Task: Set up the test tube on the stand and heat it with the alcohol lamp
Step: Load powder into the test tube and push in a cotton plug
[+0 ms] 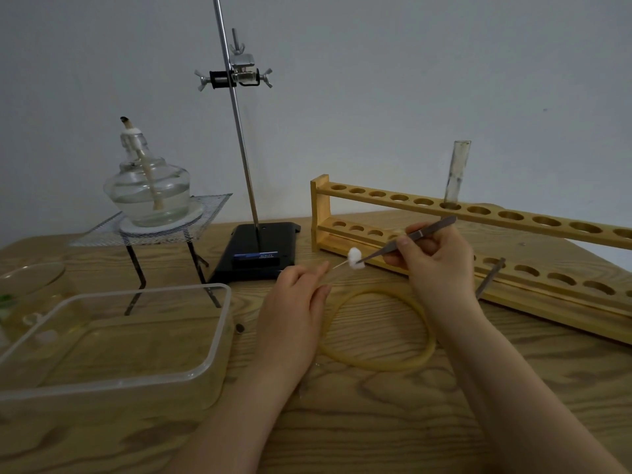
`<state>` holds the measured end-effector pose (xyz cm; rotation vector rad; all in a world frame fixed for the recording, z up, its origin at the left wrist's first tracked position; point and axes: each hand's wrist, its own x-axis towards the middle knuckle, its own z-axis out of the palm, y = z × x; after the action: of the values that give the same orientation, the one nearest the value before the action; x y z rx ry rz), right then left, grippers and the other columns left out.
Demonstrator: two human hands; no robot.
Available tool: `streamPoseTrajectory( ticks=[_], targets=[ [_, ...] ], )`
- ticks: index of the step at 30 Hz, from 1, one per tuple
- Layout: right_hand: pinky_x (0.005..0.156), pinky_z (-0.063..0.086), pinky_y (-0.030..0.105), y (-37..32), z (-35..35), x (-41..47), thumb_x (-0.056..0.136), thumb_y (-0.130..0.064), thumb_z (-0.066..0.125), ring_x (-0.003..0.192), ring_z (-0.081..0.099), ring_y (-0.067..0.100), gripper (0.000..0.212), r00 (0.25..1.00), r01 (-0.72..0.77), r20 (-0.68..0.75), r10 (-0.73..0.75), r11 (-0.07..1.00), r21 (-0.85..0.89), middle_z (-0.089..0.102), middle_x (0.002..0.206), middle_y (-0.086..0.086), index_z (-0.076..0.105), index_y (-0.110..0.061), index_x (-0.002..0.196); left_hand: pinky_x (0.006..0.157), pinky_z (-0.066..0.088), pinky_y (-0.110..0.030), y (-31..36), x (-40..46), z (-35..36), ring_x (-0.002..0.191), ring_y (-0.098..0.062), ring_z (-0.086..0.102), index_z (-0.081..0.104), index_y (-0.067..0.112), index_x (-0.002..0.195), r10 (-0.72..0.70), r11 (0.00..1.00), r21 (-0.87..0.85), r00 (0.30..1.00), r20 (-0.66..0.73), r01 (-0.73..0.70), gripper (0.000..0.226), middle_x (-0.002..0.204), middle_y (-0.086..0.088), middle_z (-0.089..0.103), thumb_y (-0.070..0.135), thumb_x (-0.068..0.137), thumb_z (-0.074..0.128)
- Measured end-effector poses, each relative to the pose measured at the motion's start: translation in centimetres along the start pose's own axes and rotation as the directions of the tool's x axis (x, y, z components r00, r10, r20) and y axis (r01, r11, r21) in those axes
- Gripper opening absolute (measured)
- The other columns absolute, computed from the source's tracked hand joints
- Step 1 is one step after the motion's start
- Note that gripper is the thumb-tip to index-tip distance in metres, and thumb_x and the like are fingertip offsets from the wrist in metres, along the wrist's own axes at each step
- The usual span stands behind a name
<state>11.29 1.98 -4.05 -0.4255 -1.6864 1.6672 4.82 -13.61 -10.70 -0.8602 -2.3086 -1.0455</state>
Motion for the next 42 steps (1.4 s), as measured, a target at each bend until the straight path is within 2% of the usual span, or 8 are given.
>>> streamPoseTrajectory(
  ticks=[4,13,17,21,24,27,32,42],
  targets=[
    [0.058,0.054,0.015,0.0,-0.1,0.0,0.090,-0.005,0.059,0.074,0.071,0.013,0.011,1.000,-0.006,0.031,0.006,1.000,0.002,0.068,0.095,0.012,0.054,-0.015,0.093,0.069,0.035,-0.006,0.0,0.1,0.0,0.088,0.010,0.043,0.051,0.029,0.131,0.004,1.000,-0.006,1.000,0.002,-0.004,0.037,0.107,0.016,0.044,0.029,0.094,0.047],
    [0.057,0.055,0.015,0.3,0.0,0.0,0.090,-0.004,0.058,0.065,0.070,0.009,0.013,0.994,-0.013,0.104,0.020,0.998,-0.067,0.069,0.091,0.013,0.056,-0.003,0.103,0.069,0.035,-0.005,0.1,0.0,0.0,0.086,0.004,0.044,0.054,0.026,0.129,0.036,0.999,0.008,0.999,-0.005,-0.036,0.036,0.105,0.015,0.044,0.025,0.093,0.050],
    [0.058,0.055,0.015,0.3,0.3,-0.4,0.089,-0.003,0.058,0.063,0.069,0.006,0.012,0.989,-0.012,0.148,0.024,0.997,-0.078,0.069,0.086,0.007,0.055,-0.013,0.095,0.069,0.037,-0.007,0.1,-0.1,0.0,0.087,0.003,0.046,0.055,0.026,0.128,0.053,0.999,0.003,0.999,-0.005,-0.053,0.036,0.107,0.016,0.043,0.024,0.092,0.051],
    [0.059,0.056,0.017,0.5,0.6,-0.5,0.089,-0.002,0.058,0.065,0.069,0.008,0.014,0.985,-0.016,0.170,0.027,0.997,-0.070,0.068,0.084,0.007,0.053,-0.015,0.091,0.068,0.037,-0.008,0.2,-0.1,0.1,0.088,0.004,0.044,0.054,0.027,0.128,0.066,0.998,0.013,0.998,-0.007,-0.066,0.037,0.106,0.018,0.040,0.026,0.092,0.049],
    [0.060,0.056,0.017,0.6,0.5,-0.4,0.089,-0.001,0.058,0.066,0.070,0.010,0.011,0.984,-0.026,0.174,0.032,0.999,-0.038,0.068,0.086,0.010,0.055,-0.009,0.096,0.067,0.038,-0.009,0.1,0.0,0.1,0.085,0.003,0.044,0.055,0.026,0.127,0.070,0.997,0.023,0.997,-0.028,-0.069,0.036,0.105,0.017,0.041,0.024,0.092,0.051],
    [0.061,0.057,0.018,0.3,0.0,-0.1,0.089,-0.002,0.059,0.073,0.070,0.013,0.016,0.984,-0.048,0.170,0.047,0.999,0.004,0.068,0.091,0.012,0.054,-0.002,0.105,0.067,0.037,-0.009,0.1,0.0,0.0,0.085,0.001,0.045,0.055,0.027,0.127,0.067,0.997,0.027,0.997,-0.032,-0.066,0.037,0.105,0.016,0.042,0.027,0.091,0.049],
    [0.068,0.059,0.024,0.0,-0.5,0.2,0.090,-0.005,0.058,0.075,0.071,0.016,0.019,0.992,-0.038,0.123,0.036,0.999,0.020,0.068,0.094,0.013,0.054,-0.002,0.108,0.066,0.035,-0.008,-0.1,0.0,-0.1,0.085,0.002,0.043,0.055,0.027,0.128,0.051,0.998,0.026,0.998,-0.038,-0.050,0.036,0.106,0.015,0.044,0.025,0.092,0.049],
    [0.059,0.055,0.015,0.6,0.3,-0.1,0.090,-0.005,0.059,0.068,0.071,0.008,0.017,0.996,0.022,0.089,-0.019,0.999,-0.034,0.069,0.096,0.013,0.055,-0.003,0.106,0.066,0.037,-0.009,0.0,-0.1,-0.1,0.085,0.003,0.043,0.055,0.026,0.127,0.064,0.998,0.014,0.997,-0.044,-0.063,0.035,0.106,0.017,0.041,0.024,0.092,0.050]
  ],
)
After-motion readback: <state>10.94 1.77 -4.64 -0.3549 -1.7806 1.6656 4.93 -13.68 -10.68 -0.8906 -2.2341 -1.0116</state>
